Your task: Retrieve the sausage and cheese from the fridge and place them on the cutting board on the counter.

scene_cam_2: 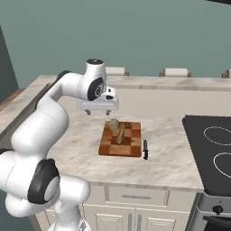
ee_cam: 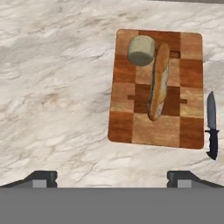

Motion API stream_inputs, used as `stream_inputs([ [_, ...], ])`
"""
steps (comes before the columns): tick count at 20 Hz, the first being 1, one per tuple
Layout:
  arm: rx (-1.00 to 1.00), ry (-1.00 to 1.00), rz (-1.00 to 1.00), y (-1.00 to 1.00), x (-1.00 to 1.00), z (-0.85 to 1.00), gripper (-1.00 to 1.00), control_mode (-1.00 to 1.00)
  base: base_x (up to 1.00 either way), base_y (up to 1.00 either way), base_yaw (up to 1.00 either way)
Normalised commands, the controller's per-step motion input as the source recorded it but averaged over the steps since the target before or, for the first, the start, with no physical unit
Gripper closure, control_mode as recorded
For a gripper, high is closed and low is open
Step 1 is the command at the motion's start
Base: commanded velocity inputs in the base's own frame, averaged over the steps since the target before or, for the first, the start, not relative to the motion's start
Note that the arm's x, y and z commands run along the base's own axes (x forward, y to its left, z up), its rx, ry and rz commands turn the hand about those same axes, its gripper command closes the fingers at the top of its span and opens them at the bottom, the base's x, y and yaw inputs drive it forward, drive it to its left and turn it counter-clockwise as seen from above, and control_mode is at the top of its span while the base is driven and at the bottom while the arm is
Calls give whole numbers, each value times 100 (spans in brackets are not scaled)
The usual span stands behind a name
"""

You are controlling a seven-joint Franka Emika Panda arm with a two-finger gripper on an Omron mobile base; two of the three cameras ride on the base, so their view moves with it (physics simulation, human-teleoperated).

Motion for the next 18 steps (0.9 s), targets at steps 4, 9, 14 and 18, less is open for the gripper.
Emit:
stream_inputs([
  [4,0,-6,12,0,-71,31,-100,-100,0,0,0],
  [9,0,-13,12,7,-72,34,-100,-100,0,0,0],
  [14,0,-22,9,9,-82,56,-100,-100,0,0,0],
  [18,0,-16,2,29,-73,38,-100,-100,0,0,0],
])
